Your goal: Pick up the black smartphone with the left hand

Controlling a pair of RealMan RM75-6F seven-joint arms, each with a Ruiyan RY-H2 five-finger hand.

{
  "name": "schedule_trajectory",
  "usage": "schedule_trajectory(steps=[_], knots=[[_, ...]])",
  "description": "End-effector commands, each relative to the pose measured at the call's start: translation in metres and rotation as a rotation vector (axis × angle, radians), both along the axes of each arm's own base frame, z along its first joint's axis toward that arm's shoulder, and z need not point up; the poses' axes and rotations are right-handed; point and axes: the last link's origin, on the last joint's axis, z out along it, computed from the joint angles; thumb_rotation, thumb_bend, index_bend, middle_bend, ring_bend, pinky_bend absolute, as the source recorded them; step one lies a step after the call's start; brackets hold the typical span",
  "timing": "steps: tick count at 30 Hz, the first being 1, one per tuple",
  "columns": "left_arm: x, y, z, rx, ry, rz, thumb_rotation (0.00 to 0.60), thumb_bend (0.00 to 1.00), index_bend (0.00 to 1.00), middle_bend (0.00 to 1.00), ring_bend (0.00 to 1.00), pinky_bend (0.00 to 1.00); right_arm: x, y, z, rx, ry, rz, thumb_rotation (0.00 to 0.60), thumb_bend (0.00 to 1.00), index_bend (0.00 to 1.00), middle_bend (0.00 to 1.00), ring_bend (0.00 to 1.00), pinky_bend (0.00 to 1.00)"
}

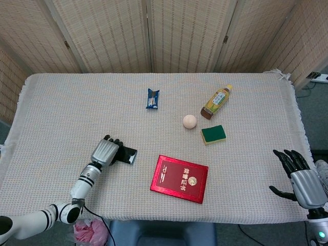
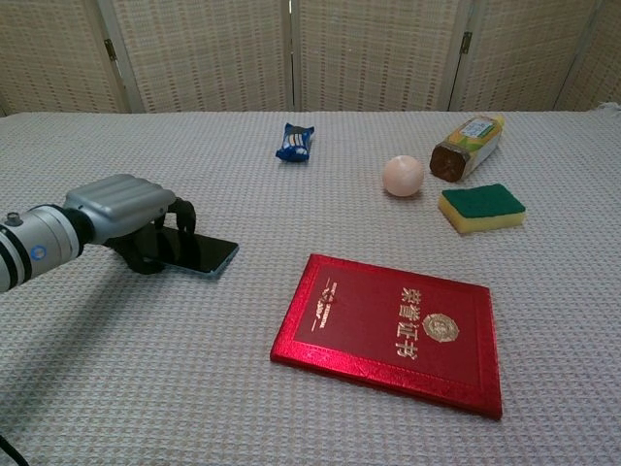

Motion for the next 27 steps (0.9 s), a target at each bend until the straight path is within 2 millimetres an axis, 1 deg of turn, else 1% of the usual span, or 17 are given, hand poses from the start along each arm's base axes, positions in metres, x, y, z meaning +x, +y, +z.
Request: schedule_trajectory(steps=[1, 6, 11, 15, 18, 23, 25, 27], knots=[[0.001, 0.002, 0.0, 0.008, -0.025, -0.006, 0.6, 0.28, 0.59, 0.64, 0.44, 0.25, 0.0, 0.001, 0.0, -0.001, 0.0, -0.001, 0.6, 0.04, 0.07, 0.17, 0.11, 0.1], [0.002, 0.001, 0.011, 0.001, -0.052, -0.021, 0.6, 0.32, 0.61, 0.67, 0.46, 0.25, -0.001, 0.002, 0.001, -0.003, -0.001, -0.004, 0.6, 0.04, 0.07, 0.17, 0.11, 0.1], [0.011, -0.007, 0.031, -0.037, -0.098, -0.03, 0.6, 0.35, 0.62, 0.67, 0.46, 0.25, -0.002, 0.002, 0.001, -0.005, -0.002, -0.008, 0.6, 0.04, 0.07, 0.17, 0.11, 0.1], [0.021, -0.01, 0.039, -0.095, -0.154, 0.01, 0.6, 0.36, 0.62, 0.67, 0.46, 0.25, -0.003, 0.003, 0.001, -0.006, -0.004, -0.012, 0.6, 0.04, 0.07, 0.17, 0.11, 0.1], [0.026, -0.002, 0.041, -0.107, -0.157, 0.031, 0.6, 0.36, 0.62, 0.67, 0.46, 0.25, -0.004, 0.003, 0.001, -0.006, -0.006, -0.015, 0.6, 0.04, 0.07, 0.17, 0.11, 0.1], [0.028, 0.022, 0.041, -0.102, -0.168, 0.118, 0.6, 0.36, 0.61, 0.67, 0.46, 0.25, -0.007, 0.006, 0.003, -0.014, -0.008, -0.026, 0.6, 0.04, 0.07, 0.18, 0.12, 0.1], [0.028, 0.029, 0.044, -0.106, -0.169, 0.155, 0.6, 0.36, 0.58, 0.66, 0.46, 0.25, -0.008, 0.007, 0.004, -0.018, -0.01, -0.03, 0.6, 0.04, 0.07, 0.18, 0.12, 0.1], [0.027, 0.037, 0.049, -0.107, -0.173, 0.193, 0.6, 0.35, 0.52, 0.6, 0.44, 0.25, -0.009, 0.008, 0.004, -0.02, -0.013, -0.034, 0.6, 0.04, 0.07, 0.18, 0.12, 0.1]])
